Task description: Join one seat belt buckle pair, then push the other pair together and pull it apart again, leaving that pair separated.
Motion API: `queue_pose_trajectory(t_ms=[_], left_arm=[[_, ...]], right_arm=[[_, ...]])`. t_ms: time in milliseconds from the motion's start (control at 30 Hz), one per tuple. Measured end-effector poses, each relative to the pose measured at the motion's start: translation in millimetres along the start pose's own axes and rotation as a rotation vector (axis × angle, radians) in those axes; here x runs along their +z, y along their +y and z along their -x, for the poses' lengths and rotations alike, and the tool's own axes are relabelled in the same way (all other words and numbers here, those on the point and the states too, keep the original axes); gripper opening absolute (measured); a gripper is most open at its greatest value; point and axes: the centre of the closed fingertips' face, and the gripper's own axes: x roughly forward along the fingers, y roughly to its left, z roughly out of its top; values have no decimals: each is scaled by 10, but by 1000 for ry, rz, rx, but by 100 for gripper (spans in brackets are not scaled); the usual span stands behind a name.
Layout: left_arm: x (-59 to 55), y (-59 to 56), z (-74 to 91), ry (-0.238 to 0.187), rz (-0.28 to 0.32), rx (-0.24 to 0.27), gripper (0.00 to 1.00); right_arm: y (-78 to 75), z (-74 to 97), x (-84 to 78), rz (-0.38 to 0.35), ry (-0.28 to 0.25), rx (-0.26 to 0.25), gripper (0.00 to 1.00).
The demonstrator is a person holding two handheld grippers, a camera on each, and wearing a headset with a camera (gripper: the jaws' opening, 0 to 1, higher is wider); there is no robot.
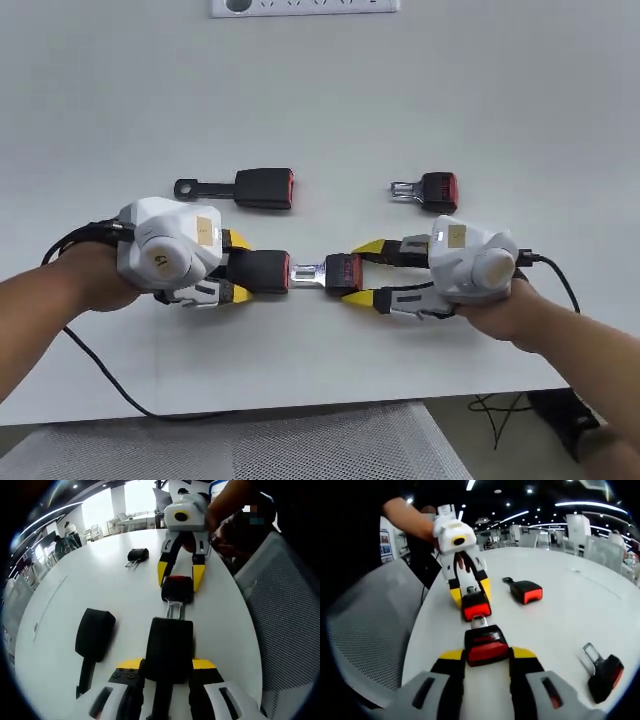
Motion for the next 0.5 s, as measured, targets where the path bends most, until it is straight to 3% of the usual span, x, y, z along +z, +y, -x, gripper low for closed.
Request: queue_pose_trajectory(t_ms=[500], left_arm=[[-34,16,-25,5,-12,-6,35]], right_arm=[[43,-138,65,-14,-10,-10,35]])
